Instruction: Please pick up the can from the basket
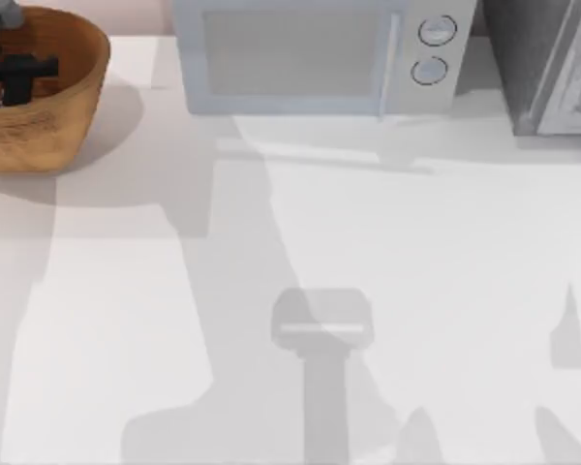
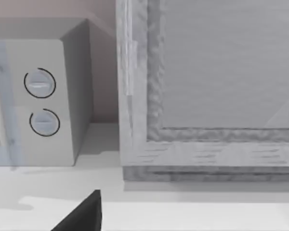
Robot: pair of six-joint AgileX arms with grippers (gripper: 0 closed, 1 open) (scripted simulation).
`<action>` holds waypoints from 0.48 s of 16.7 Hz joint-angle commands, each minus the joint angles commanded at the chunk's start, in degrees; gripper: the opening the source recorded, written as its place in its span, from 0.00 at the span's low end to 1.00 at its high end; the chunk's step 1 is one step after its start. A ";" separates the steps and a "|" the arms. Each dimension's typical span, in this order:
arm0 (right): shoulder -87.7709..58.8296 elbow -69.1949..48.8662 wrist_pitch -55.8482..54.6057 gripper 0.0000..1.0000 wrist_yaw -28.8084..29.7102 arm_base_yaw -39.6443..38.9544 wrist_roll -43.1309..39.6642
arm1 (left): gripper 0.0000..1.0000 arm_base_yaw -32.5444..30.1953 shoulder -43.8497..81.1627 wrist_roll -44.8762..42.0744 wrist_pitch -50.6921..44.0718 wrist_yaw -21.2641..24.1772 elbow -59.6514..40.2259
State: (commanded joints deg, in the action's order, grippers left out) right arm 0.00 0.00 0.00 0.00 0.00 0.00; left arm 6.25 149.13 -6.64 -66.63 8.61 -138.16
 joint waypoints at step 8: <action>0.00 0.00 0.00 1.00 0.00 0.00 0.00 | 0.00 -0.04 -10.84 1.64 4.72 -0.23 11.97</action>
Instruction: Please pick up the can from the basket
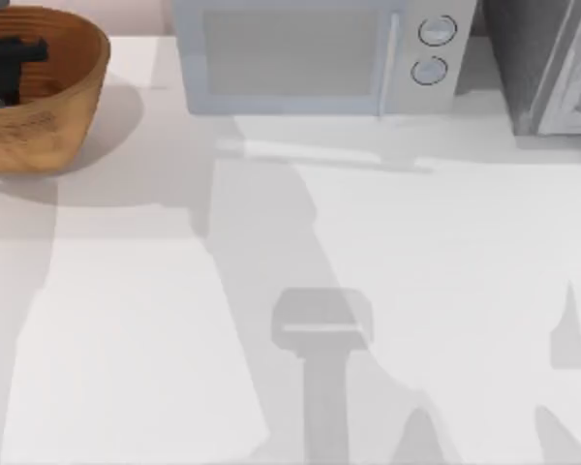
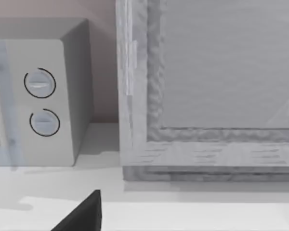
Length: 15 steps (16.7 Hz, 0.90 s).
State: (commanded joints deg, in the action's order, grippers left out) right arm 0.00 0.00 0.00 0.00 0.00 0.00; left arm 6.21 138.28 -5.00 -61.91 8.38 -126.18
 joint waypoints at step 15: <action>0.00 0.00 0.00 1.00 0.00 0.00 0.00 | 0.00 -2.61 -63.65 2.44 30.23 -4.31 56.03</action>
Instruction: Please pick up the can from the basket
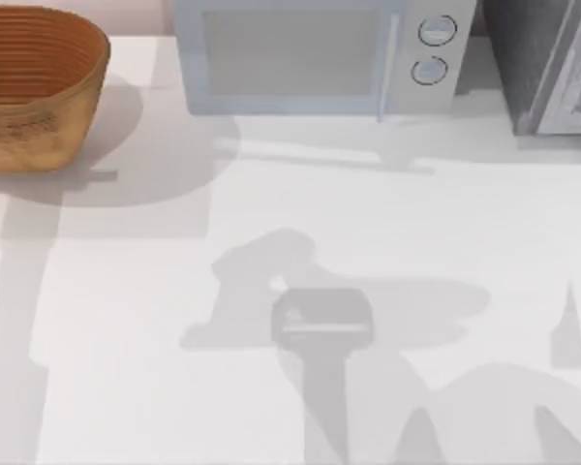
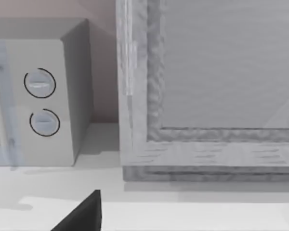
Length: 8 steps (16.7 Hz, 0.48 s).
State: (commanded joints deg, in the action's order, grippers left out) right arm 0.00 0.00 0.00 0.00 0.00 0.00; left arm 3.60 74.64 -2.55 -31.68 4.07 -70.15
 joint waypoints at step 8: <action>0.00 0.00 0.00 1.00 0.00 0.00 0.00 | 0.00 -2.79 -41.22 -0.75 13.83 -1.23 38.17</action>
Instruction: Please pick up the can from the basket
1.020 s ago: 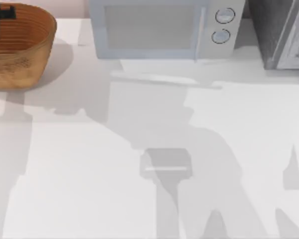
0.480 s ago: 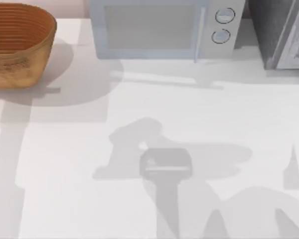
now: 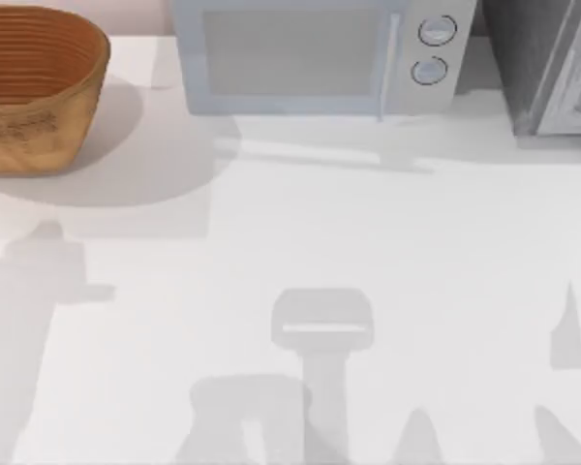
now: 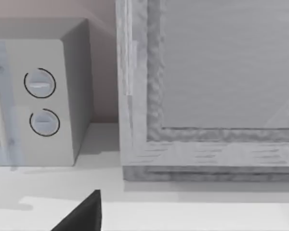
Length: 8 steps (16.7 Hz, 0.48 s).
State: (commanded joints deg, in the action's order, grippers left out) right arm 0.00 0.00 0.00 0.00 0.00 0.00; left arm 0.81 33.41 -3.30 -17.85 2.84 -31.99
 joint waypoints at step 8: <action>0.00 0.00 0.00 1.00 0.00 0.00 0.00 | 0.00 -0.93 -30.92 2.61 16.47 -2.26 29.60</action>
State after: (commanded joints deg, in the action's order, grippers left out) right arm 0.00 0.00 0.00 0.00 0.00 0.00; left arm -0.12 2.49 -0.69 -1.38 0.58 -2.38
